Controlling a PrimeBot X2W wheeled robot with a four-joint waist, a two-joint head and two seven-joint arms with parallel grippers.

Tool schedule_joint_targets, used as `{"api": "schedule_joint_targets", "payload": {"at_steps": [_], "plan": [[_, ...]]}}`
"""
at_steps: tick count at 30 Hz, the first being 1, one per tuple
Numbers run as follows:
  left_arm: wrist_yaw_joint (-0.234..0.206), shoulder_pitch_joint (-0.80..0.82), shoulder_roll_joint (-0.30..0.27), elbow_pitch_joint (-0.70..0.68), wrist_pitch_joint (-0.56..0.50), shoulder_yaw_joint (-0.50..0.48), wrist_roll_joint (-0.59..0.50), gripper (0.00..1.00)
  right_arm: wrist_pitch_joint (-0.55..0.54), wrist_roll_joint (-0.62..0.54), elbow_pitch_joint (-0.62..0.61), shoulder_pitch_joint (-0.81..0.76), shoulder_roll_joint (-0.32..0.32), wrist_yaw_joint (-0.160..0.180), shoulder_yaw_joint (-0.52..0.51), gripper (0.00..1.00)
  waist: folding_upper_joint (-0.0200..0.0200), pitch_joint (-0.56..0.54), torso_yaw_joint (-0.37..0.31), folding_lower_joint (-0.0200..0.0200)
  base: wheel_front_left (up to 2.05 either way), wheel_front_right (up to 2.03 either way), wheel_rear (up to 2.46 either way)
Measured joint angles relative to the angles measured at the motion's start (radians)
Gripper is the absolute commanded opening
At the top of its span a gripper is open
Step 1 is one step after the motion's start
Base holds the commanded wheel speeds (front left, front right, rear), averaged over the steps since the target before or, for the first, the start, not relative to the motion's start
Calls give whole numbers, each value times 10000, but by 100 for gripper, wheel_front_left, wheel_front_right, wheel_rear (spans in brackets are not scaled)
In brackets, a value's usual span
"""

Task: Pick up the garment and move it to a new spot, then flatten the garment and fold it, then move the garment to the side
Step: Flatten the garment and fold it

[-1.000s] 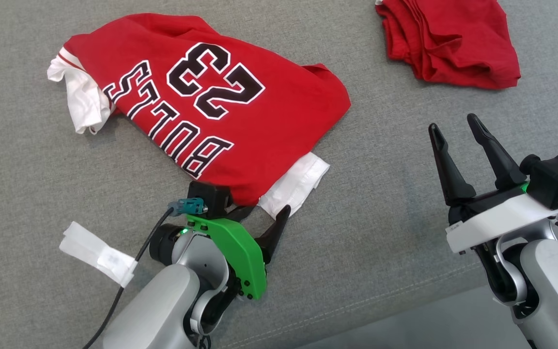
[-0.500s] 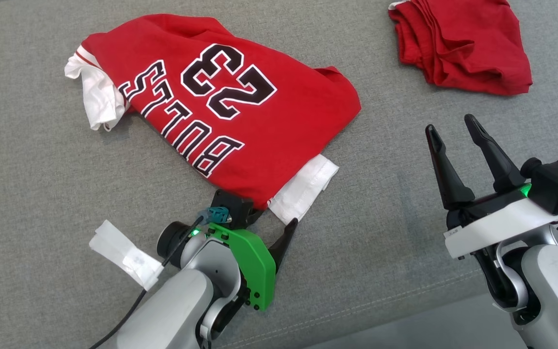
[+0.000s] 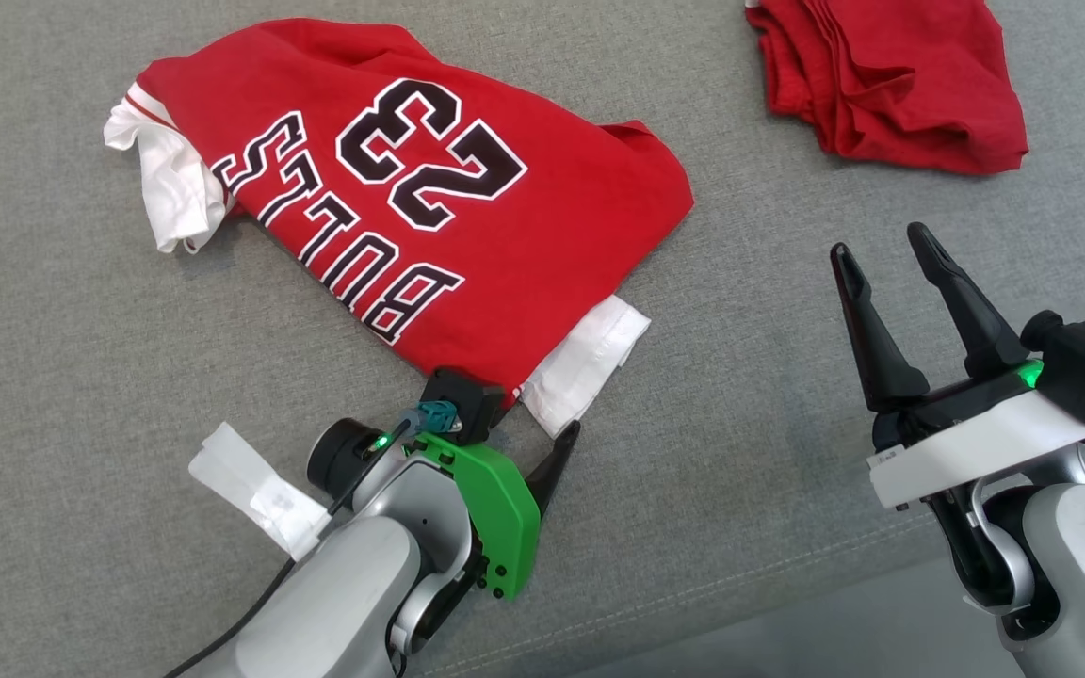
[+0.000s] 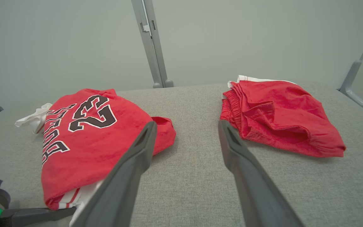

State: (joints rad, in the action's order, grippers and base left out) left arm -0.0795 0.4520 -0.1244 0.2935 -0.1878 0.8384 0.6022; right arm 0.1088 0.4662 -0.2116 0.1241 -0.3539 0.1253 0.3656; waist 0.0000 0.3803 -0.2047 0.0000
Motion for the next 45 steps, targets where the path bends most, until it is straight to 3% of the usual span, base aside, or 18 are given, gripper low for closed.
{"api": "schedule_joint_targets", "payload": {"at_steps": [2,3,4,5,6,7,18,25,33,39,45], "plan": [[23,96,0,90,79,48,-31,98,-4,-13,-8,-10,13,0,-86,100,0,49,-31,0,0,0,0],[63,142,6,132,100,58,-86,86,-17,-15,-27,-16,13,0,-113,100,0,66,-42,0,0,0,0],[75,192,10,173,104,61,-105,49,-52,-19,-42,-24,17,0,-144,100,0,82,-51,0,0,0,0],[75,242,8,219,134,59,-111,42,-54,-29,-65,-46,33,0,-176,100,0,97,-57,0,0,0,0],[75,285,6,259,148,52,-151,26,-54,-31,-86,-81,56,0,-211,100,0,111,-60,0,0,0,0],[75,324,4,313,190,27,-165,0,-56,-42,-92,-114,71,0,-242,100,0,121,-60,0,0,0,0],[351,221,113,-4,405,-708,802,0,-136,-274,-86,-342,69,0,-729,100,0,8,423,0,0,0,0],[368,98,-464,-1881,876,-1695,1352,0,-270,-247,65,-678,52,2,-750,100,0,-190,1127,0,0,0,0],[443,464,-1212,-4044,709,-2094,1237,0,-430,-245,267,-734,52,-33,-322,100,0,-481,1924,0,0,0,0],[349,1291,-2059,-5480,-190,-2966,1365,0,-677,-261,564,-689,364,-389,564,100,0,-866,2282,0,0,0,0],[293,2131,-2527,-6266,-1965,-3287,2439,0,-849,-439,984,-302,688,-763,1427,100,0,-1094,2245,0,0,0,0]]}}
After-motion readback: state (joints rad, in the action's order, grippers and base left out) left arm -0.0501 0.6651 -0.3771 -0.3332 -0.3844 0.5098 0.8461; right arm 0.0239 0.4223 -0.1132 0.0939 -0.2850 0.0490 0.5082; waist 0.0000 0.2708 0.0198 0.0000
